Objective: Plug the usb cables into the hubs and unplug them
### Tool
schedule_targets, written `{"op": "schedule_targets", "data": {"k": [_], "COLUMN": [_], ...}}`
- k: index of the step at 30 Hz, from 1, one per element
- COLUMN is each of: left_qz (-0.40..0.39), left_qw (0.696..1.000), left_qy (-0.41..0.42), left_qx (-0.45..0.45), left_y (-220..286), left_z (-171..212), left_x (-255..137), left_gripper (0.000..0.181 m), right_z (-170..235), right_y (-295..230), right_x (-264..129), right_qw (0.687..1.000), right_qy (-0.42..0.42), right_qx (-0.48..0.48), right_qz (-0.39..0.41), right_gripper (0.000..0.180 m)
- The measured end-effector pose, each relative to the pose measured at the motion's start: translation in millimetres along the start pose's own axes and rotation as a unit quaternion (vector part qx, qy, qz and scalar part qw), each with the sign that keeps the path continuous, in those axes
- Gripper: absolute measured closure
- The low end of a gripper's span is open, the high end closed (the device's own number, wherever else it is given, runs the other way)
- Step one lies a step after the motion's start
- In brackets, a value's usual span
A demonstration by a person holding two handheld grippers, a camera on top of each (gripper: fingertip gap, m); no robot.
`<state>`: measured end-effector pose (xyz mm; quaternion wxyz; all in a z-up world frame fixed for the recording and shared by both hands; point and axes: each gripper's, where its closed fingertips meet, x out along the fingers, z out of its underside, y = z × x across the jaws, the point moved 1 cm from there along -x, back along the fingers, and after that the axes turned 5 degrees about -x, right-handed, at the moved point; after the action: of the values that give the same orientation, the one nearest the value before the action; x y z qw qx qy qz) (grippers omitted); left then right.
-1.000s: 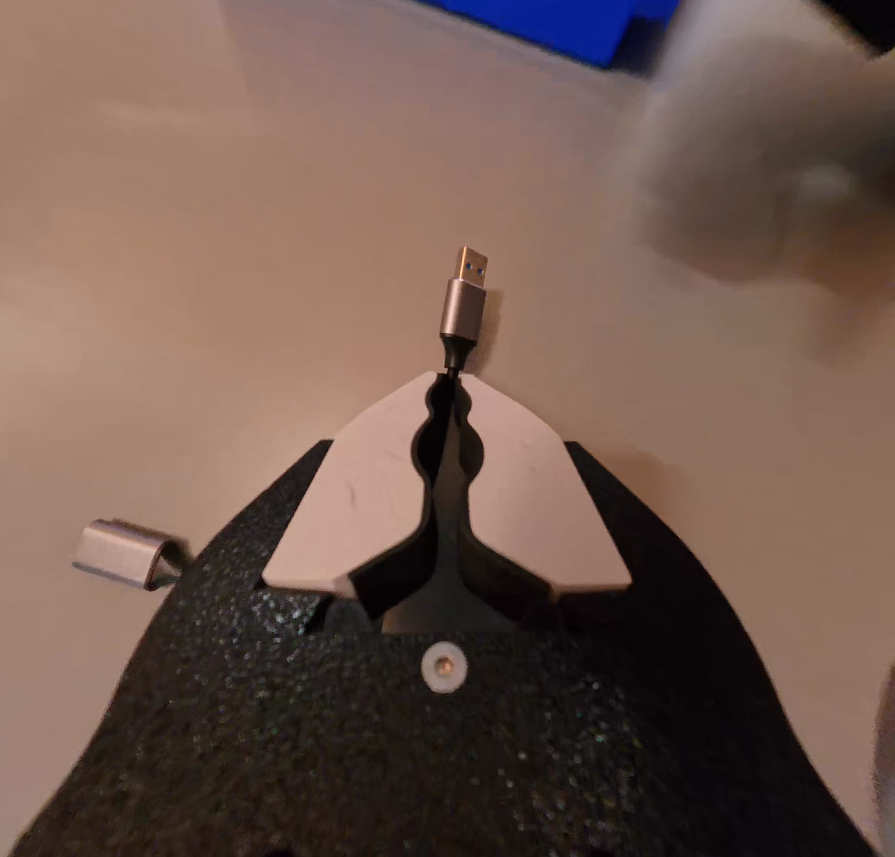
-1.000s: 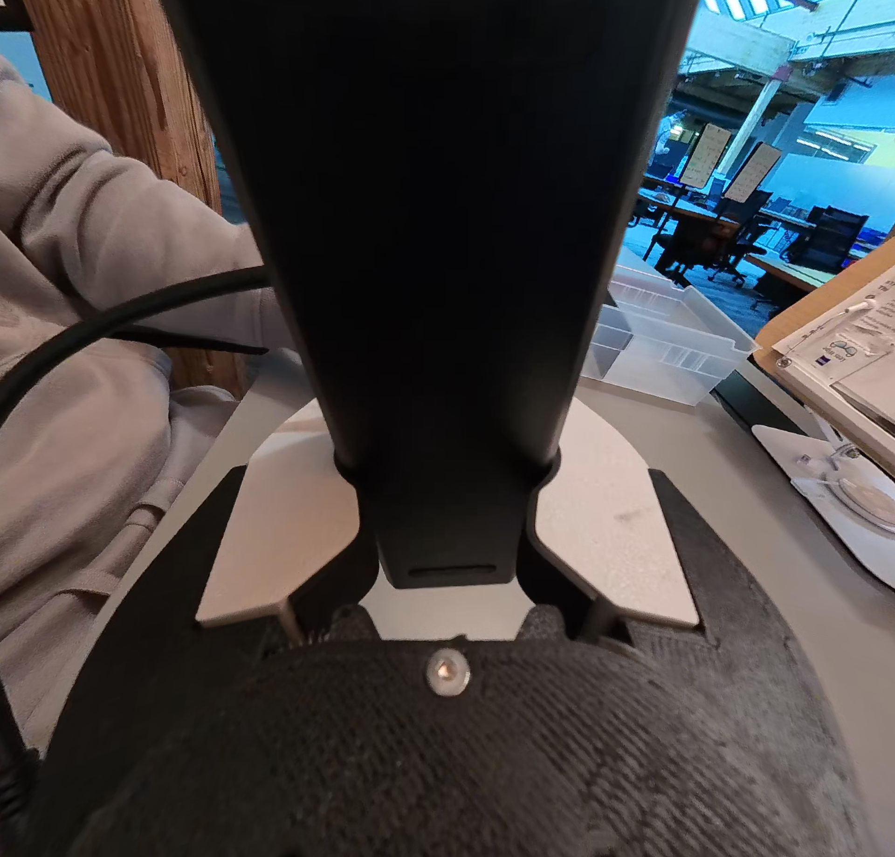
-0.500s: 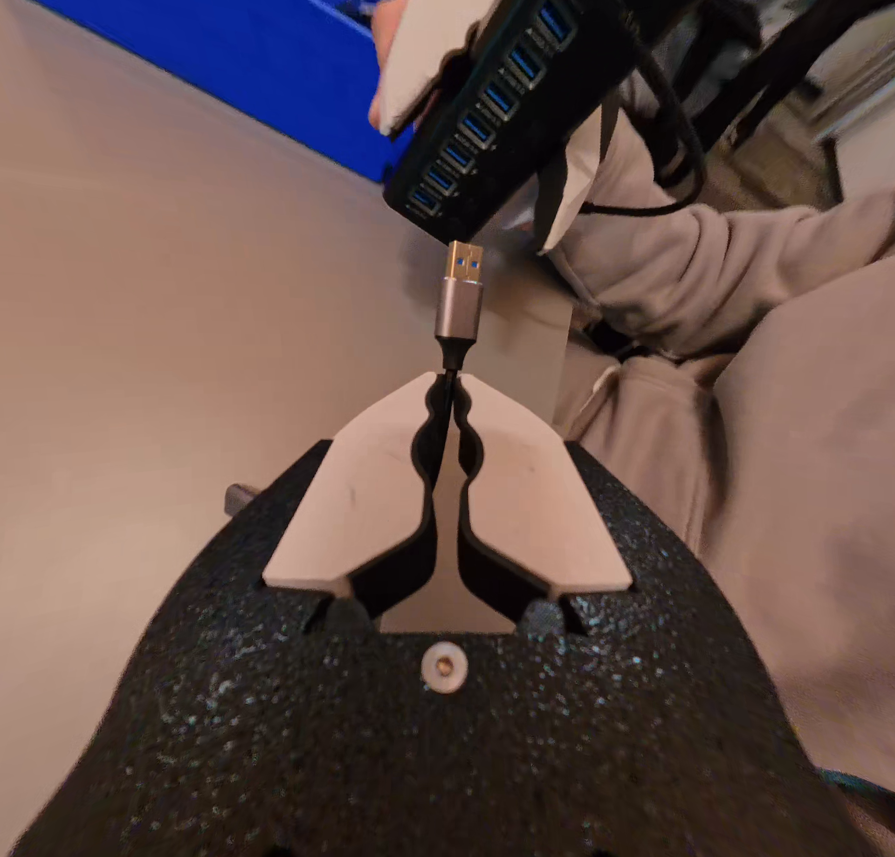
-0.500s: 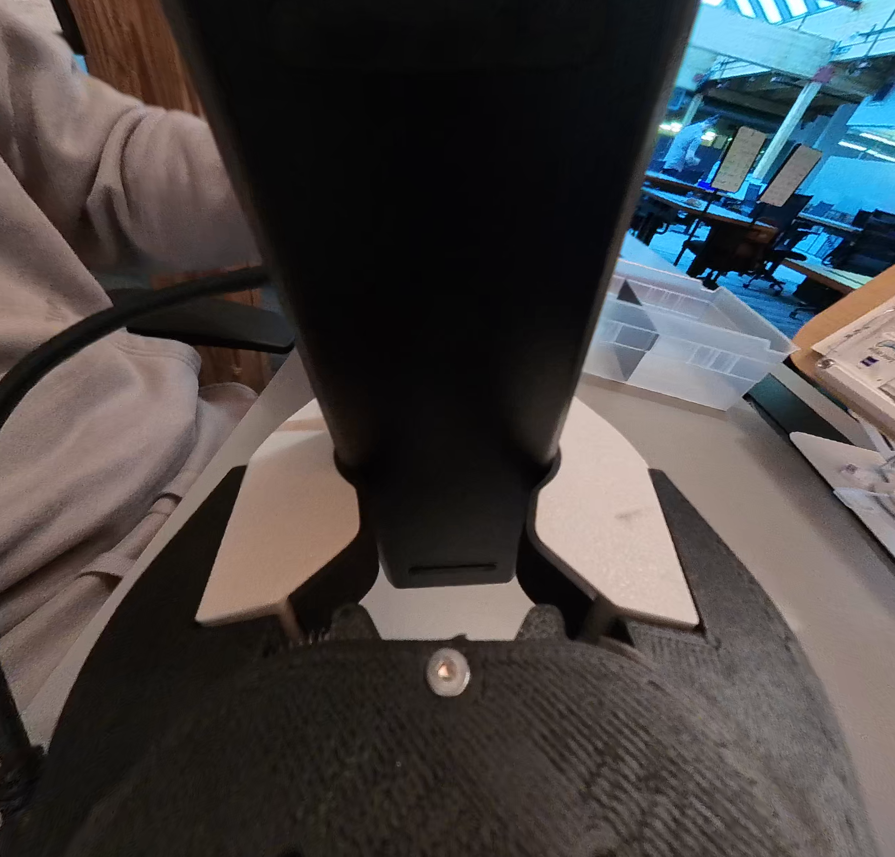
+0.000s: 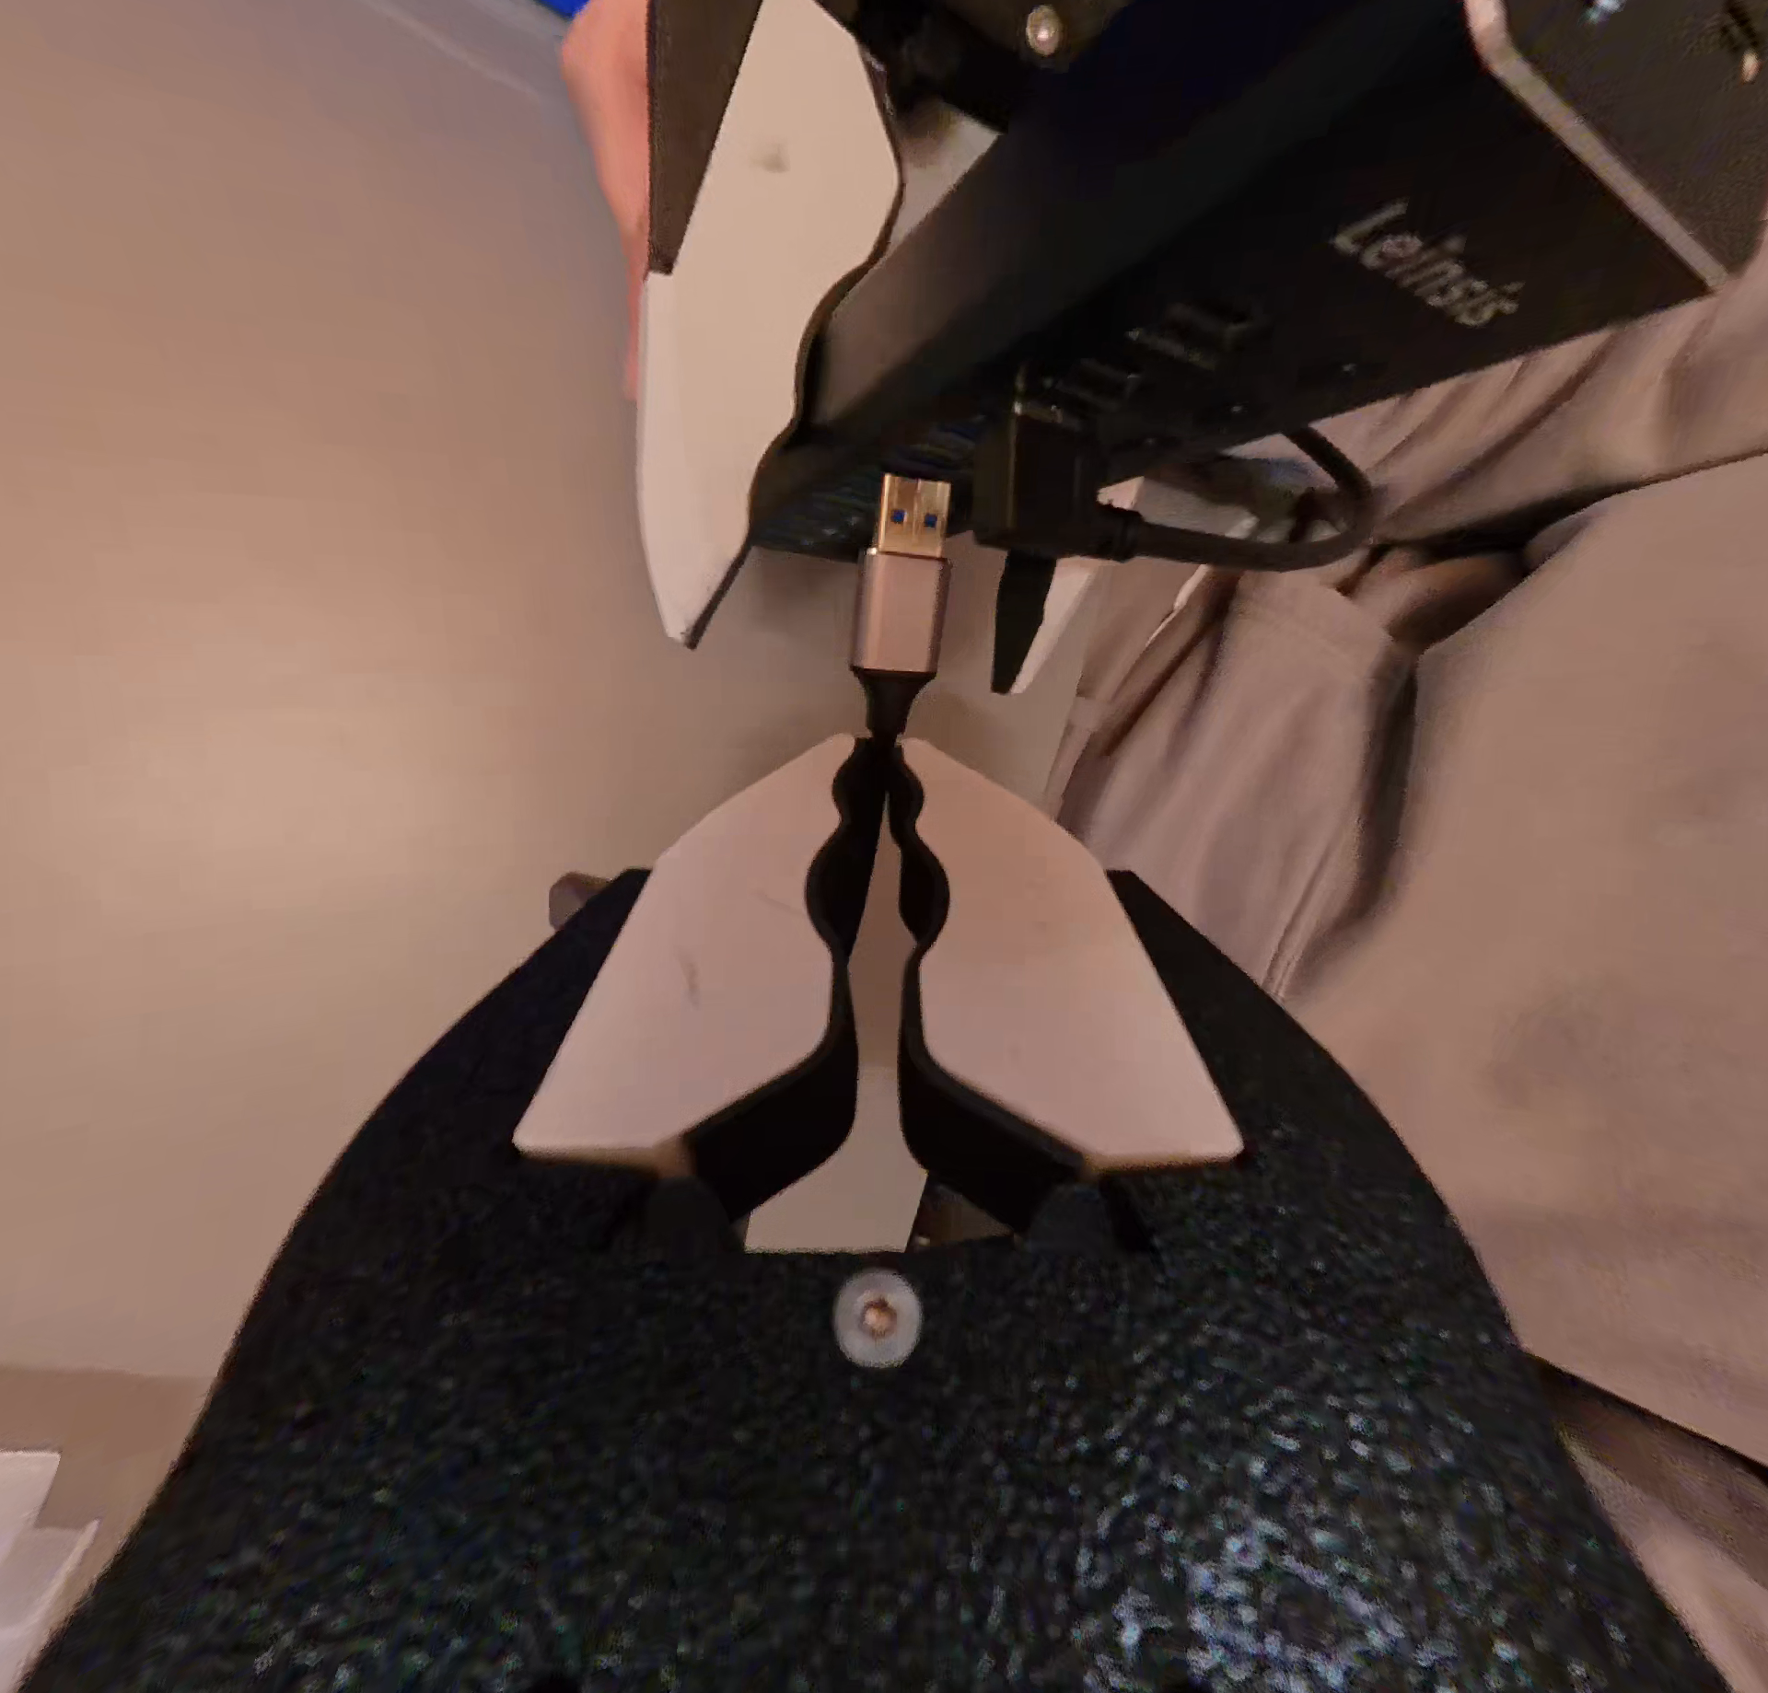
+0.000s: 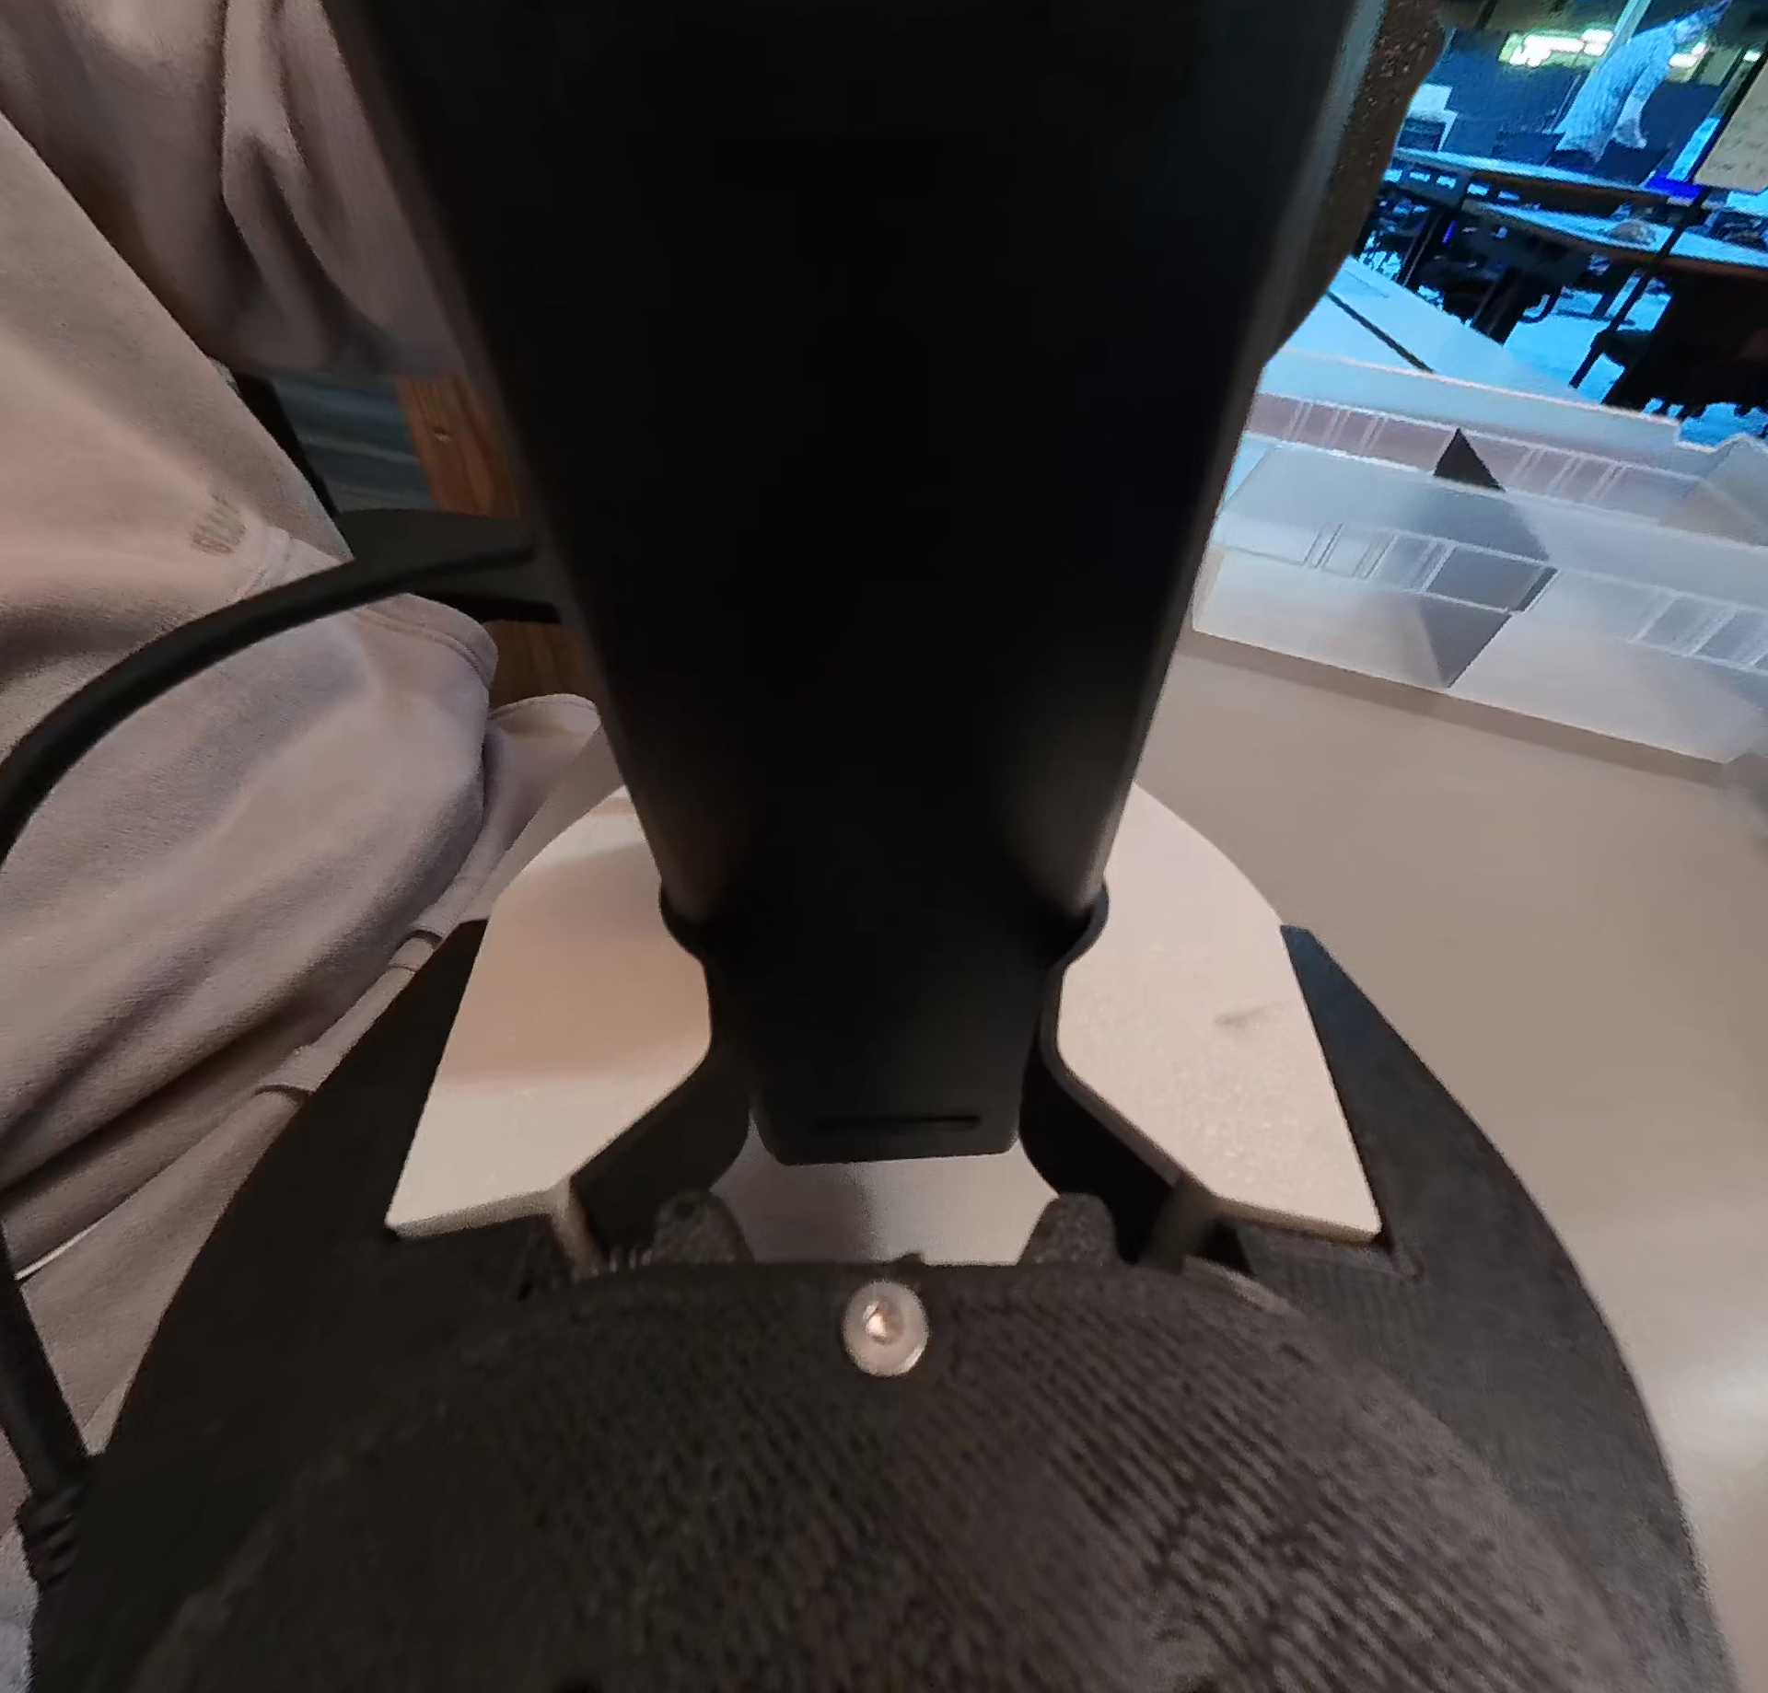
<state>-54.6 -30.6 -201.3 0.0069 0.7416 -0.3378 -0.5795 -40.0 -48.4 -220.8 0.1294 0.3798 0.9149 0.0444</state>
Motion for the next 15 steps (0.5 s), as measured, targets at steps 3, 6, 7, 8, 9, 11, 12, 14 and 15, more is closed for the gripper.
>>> {"op": "schedule_targets", "data": {"k": [3,6,7,8,9,11,12,14,15], "left_qz": [0.003,0.020,0.022,0.021,0.020,0.022,0.020,0.018,0.015], "left_qw": [1.000,1.000,1.000,1.000,1.000,1.000,0.999,0.999,0.999], "left_qy": [-0.008,-0.008,-0.005,0.000,0.000,-0.013,-0.019,-0.027,-0.031], "left_qx": [-0.011,-0.004,-0.004,-0.008,-0.013,-0.017,-0.020,-0.021,-0.022], "left_y": [-6.0,-3.8,-3.5,-4.5,-5.4,-5.6,-6.2,-6.1,-6.1], "left_z": [1.5,2.3,1.8,0.5,0.4,2.6,3.1,2.9,2.8], "left_x": [2.9,2.8,1.4,-0.1,-1.0,0.5,1.7,2.8,2.9], "left_gripper": [0.178,0.178,0.178,0.178,0.178,0.178,0.178,0.178,0.178], "right_z": [4.1,8.4,9.7,10.4,9.7,8.1,8.6,11.6,13.0], "right_y": [0.4,-1.5,-0.9,-0.8,-1.4,-1.6,-1.6,-1.4,-1.5], "right_x": [1.5,2.2,2.7,3.4,4.1,5.4,5.9,6.7,6.7], "right_qw": [1.000,1.000,1.000,1.000,0.999,0.999,0.999,0.999,0.999], "right_qy": [-0.007,-0.018,-0.020,-0.019,-0.013,0.000,0.001,-0.007,-0.012], "right_qx": [0.004,0.015,0.017,0.021,0.028,0.037,0.039,0.037,0.036], "right_qz": [-0.002,-0.012,-0.011,-0.013,-0.017,-0.021,-0.022,-0.020,-0.018], "right_gripper": [0.107,0.107,0.107,0.107,0.107,0.107,0.107,0.107,0.107]}}
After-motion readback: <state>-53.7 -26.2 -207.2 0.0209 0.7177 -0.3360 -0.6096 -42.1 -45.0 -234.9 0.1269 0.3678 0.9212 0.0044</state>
